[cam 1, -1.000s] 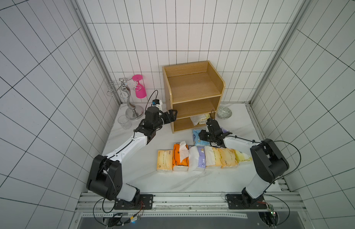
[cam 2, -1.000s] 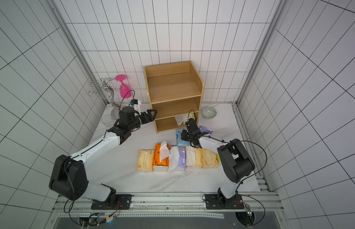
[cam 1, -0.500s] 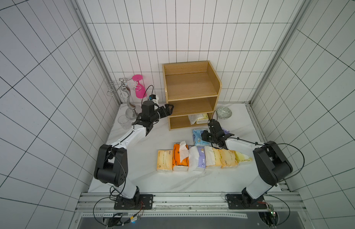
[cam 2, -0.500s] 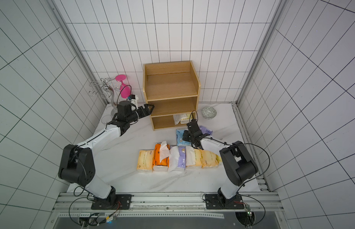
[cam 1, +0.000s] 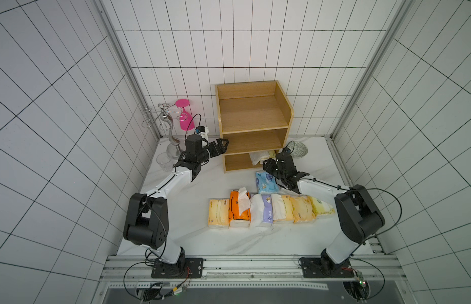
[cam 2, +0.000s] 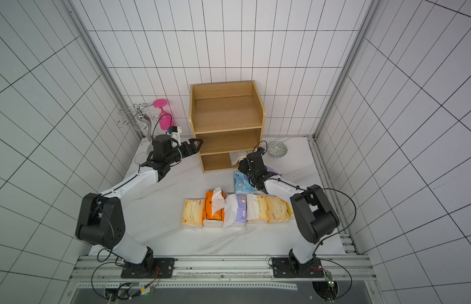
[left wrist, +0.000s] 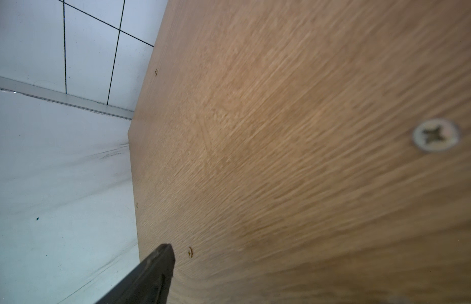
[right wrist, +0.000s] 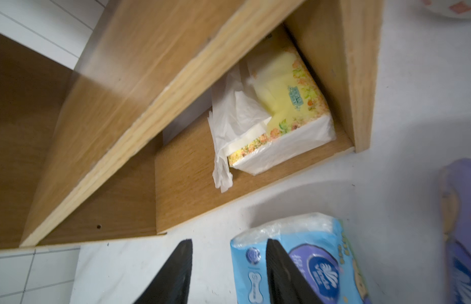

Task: Remove the tissue boxes from the shelf
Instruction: Adjust the shelf at the center of the board, then pick up a box of tissues from the shelf.

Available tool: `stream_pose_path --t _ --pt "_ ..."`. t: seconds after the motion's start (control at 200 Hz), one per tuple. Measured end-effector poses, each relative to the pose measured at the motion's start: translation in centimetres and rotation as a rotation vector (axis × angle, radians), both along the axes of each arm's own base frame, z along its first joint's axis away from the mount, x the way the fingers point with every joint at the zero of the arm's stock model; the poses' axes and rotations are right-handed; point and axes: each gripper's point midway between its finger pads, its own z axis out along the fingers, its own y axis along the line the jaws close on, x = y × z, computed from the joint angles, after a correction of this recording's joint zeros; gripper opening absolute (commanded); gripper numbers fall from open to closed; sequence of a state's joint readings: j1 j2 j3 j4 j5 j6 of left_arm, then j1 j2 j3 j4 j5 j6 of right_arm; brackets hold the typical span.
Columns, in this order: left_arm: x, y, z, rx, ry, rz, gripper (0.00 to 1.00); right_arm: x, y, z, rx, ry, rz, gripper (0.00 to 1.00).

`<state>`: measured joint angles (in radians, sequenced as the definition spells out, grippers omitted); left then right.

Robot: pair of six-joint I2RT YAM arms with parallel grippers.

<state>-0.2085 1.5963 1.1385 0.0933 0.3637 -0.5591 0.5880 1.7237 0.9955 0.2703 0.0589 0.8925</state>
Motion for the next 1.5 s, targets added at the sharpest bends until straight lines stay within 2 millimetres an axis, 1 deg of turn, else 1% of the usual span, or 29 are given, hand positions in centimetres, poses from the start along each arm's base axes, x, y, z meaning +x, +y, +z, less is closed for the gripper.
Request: stream_pose_path --t 0.08,0.165,0.33,0.43,0.515,0.695,0.81,0.885,1.014,1.084,1.224,1.279,1.354,1.454,1.499 --pt "-0.1 0.1 0.3 0.001 -0.007 0.0 0.92 0.9 0.1 -1.0 0.045 0.005 -0.049 0.53" --pt "-0.2 0.1 0.6 0.0 -0.015 0.0 0.92 1.8 0.3 -1.6 0.094 -0.006 -0.096 0.55" --pt "-0.6 0.2 1.5 0.007 -0.038 -0.003 0.92 3.6 0.5 -1.0 0.198 -0.073 -0.162 0.56" --pt "-0.8 0.3 1.8 0.027 -0.056 -0.002 0.92 4.2 0.3 -1.2 0.234 -0.087 -0.189 0.56" --pt "-0.8 0.4 1.9 0.042 -0.064 0.001 0.92 4.6 0.0 -2.0 0.254 -0.079 -0.213 0.56" --pt "-0.9 0.4 1.5 0.061 -0.057 0.0 0.92 5.1 -0.5 -4.4 0.274 -0.039 -0.254 0.56" --pt "-1.0 0.4 1.4 0.068 -0.054 -0.001 0.92 5.3 -0.7 -5.5 0.278 -0.021 -0.269 0.56" --pt "-1.1 0.3 1.5 0.074 -0.055 -0.002 0.92 5.5 -0.6 -5.5 0.282 -0.02 -0.27 0.54" --pt "-1.3 -0.1 1.7 0.084 -0.066 -0.01 0.92 6.2 -0.5 -4.9 0.291 -0.03 -0.271 0.52" --pt "-1.5 -0.3 1.8 0.087 -0.07 -0.016 0.92 6.5 -0.5 -4.8 0.291 -0.028 -0.274 0.49" --pt "-1.5 -0.5 1.8 0.092 -0.072 -0.022 0.92 6.9 -1.0 -5.4 0.284 -0.015 -0.286 0.35" --pt "-1.5 -0.5 1.8 0.093 -0.073 -0.022 0.92 7.1 -1.1 -5.6 0.282 -0.012 -0.287 0.27" --pt "-1.5 -0.5 1.8 0.093 -0.073 -0.021 0.92 7.4 -1.0 -5.4 0.287 -0.012 -0.284 0.14" --pt "-1.5 -0.5 1.7 0.094 -0.072 -0.019 0.92 7.7 -1.0 -5.1 0.283 -0.014 -0.272 0.04" --pt "-1.5 -0.5 1.7 0.095 -0.071 -0.019 0.92 7.7 -1.0 -5.1 0.281 -0.011 -0.265 0.01"
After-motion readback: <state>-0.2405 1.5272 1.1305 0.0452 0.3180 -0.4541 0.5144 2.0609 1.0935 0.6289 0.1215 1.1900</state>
